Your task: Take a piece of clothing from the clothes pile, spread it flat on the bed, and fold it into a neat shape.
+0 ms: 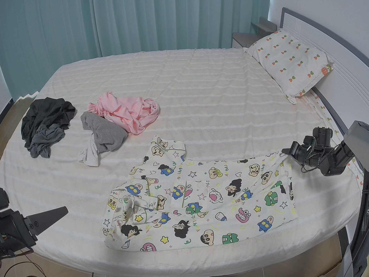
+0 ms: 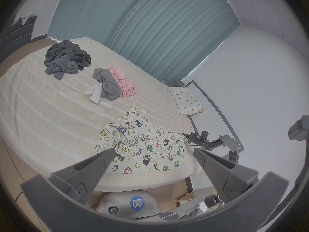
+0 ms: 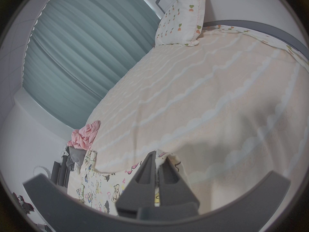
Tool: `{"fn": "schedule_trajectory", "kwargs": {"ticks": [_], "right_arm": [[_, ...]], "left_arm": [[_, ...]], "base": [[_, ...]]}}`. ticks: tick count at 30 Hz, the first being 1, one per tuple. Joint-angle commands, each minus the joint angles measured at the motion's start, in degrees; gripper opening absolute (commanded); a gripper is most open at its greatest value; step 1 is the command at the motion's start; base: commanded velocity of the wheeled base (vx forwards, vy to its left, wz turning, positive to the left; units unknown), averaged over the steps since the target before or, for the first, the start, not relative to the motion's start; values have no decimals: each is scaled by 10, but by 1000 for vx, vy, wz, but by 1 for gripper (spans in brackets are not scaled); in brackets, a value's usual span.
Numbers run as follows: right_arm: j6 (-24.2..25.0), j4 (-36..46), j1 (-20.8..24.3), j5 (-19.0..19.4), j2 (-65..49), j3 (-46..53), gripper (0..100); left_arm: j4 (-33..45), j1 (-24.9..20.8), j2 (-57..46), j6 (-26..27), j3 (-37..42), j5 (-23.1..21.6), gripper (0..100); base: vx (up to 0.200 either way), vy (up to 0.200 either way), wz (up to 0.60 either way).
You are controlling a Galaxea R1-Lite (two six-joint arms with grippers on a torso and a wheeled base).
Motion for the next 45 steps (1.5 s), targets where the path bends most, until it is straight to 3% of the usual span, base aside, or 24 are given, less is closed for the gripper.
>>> {"fn": "schedule_trajectory", "kwargs": {"ticks": [1, 4, 5, 11, 17, 23, 26, 28, 30, 33, 38, 41, 43, 45], "right_arm": [[13, -1, -3, 2, 11, -7, 0], [19, 0, -1, 5, 11, -7, 0], [19, 0, -1, 7, 11, -8, 100], [32, 0, -5, 10, -2, -1, 100], [70, -1, -9, 10, -88, 80, 100], [83, -2, -11, 13, -168, 175, 100], [117, -24, -7, 18, -198, 219, 100], [137, -63, -6, 32, -206, 248, 100], [140, -111, -6, 43, -208, 270, 100], [139, -149, -6, 44, -208, 291, 100], [135, -176, 2, 43, -213, 316, 100], [135, -176, 3, 43, -214, 318, 100], [135, -174, 3, 43, -215, 321, 100], [129, -174, 6, 43, -219, 330, 100]], "left_arm": [[-2, 0, 2, 0, 0, 0, 100], [-3, 0, 6, 0, 0, 0, 100], [-4, 1, 7, 0, -2, 0, 100], [-8, 0, 47, 0, -18, -3, 100], [-74, -3, 163, -4, -37, -7, 100], [-124, -59, 284, -6, -71, -9, 100], [-124, -58, 377, -77, -151, -9, 100], [-121, -58, 438, -157, -223, -10, 100], [-124, -58, 488, -181, -265, -8, 100], [-126, -57, 520, -159, -279, -10, 100], [-153, -44, 595, -73, -300, -32, 100], [-153, -39, 604, -68, -305, -36, 100], [-153, -28, 603, -49, -296, -66, 100], [-152, -5, 581, 10, -252, -121, 100]], "base": [[0, 0, 0], [0, 0, 0], [0, 0, 0], [0, 0, 0], [0, 0, 0], [0, 0, 0], [0, 0, 0], [0, 0, 0], [0, 0, 0], [0, 0, 0], [0, 0, 0], [0, 0, 0], [0, 0, 0], [0, 0, 0]]}}
